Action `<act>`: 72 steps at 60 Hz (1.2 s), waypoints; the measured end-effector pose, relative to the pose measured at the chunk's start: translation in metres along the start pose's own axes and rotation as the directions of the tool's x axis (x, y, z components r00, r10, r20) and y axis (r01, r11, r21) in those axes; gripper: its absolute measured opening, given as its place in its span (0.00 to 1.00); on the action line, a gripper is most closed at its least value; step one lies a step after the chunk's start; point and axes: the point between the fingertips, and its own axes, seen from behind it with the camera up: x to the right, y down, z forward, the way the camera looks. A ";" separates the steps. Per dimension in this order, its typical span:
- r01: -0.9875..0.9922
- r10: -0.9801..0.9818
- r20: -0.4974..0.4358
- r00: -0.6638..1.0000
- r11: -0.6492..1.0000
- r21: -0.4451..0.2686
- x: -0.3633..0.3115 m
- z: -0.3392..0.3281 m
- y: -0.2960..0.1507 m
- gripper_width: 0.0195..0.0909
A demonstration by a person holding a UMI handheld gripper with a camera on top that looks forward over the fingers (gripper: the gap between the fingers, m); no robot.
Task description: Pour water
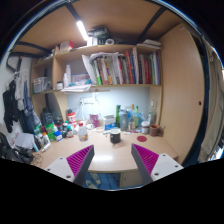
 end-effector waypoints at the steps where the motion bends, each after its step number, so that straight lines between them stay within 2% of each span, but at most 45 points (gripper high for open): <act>1: -0.003 0.003 0.010 1.000 1.000 0.005 -0.004 0.004 0.001 0.89; 12: -0.016 0.013 0.109 0.994 1.000 0.025 -0.054 0.077 0.031 0.89; 32: 0.043 -0.039 0.270 0.962 0.999 -0.008 -0.164 0.295 0.119 0.89; 41: 0.030 -0.030 0.282 0.959 1.000 0.004 -0.197 0.372 0.129 0.89; 48: 0.050 -0.055 0.240 0.969 0.998 0.029 -0.211 0.415 0.129 0.88; 51: 0.063 -0.074 0.229 0.970 0.996 0.055 -0.217 0.426 0.126 0.84; 54: 0.084 -0.100 0.205 0.974 0.993 0.081 -0.216 0.435 0.123 0.49; 62: 0.084 -0.100 0.144 0.985 0.990 0.113 -0.205 0.443 0.120 0.41; 72: 0.064 -0.071 0.171 0.983 0.997 0.042 -0.208 0.449 0.124 0.31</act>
